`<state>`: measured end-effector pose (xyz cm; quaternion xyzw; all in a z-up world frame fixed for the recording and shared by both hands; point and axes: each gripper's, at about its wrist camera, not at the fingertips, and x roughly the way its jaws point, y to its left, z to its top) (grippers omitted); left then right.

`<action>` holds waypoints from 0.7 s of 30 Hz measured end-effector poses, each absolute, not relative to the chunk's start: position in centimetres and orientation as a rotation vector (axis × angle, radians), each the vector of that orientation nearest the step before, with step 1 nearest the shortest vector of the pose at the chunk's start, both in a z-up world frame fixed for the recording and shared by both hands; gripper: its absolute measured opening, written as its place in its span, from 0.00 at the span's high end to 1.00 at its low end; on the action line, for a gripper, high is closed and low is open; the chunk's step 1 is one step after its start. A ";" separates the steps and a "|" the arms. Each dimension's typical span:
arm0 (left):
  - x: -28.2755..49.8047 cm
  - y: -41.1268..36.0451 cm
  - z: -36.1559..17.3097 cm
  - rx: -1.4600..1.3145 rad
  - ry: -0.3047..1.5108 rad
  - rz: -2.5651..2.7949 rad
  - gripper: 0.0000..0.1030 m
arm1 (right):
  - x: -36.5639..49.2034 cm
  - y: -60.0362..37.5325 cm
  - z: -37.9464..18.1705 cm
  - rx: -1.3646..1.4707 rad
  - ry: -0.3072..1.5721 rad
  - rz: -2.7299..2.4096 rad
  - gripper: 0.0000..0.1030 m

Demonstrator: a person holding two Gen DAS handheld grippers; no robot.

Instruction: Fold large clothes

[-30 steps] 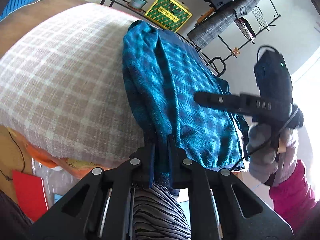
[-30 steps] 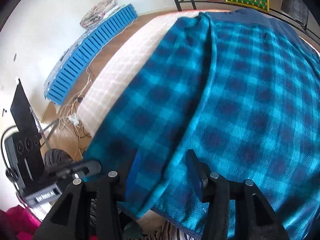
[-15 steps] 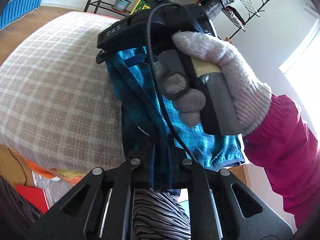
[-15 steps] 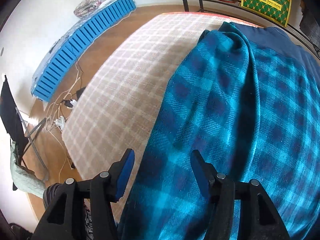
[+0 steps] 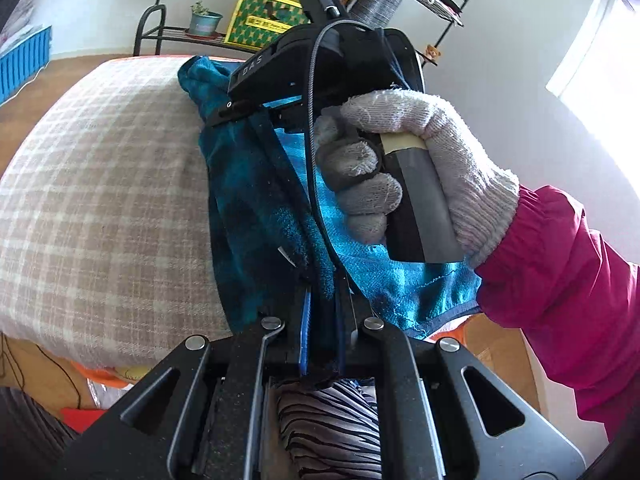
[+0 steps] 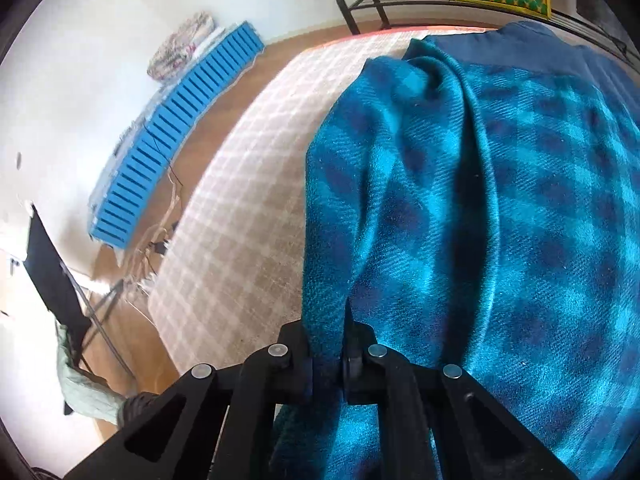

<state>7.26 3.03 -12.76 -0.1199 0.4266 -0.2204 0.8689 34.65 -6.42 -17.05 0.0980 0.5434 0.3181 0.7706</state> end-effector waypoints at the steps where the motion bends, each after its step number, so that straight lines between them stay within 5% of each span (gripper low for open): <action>1: 7.3 2.4 -12.8 -0.230 0.897 -0.473 0.93 | 34.6 -8.3 -16.9 0.275 1.155 0.691 0.94; 10: 7.6 -4.6 -13.8 -0.040 0.948 -0.584 0.93 | 31.8 -24.5 -22.8 0.792 1.063 0.564 0.94; 21: 7.6 -6.4 -14.9 -0.050 0.986 -0.615 0.92 | 33.3 -23.8 -23.2 0.627 1.148 0.467 0.94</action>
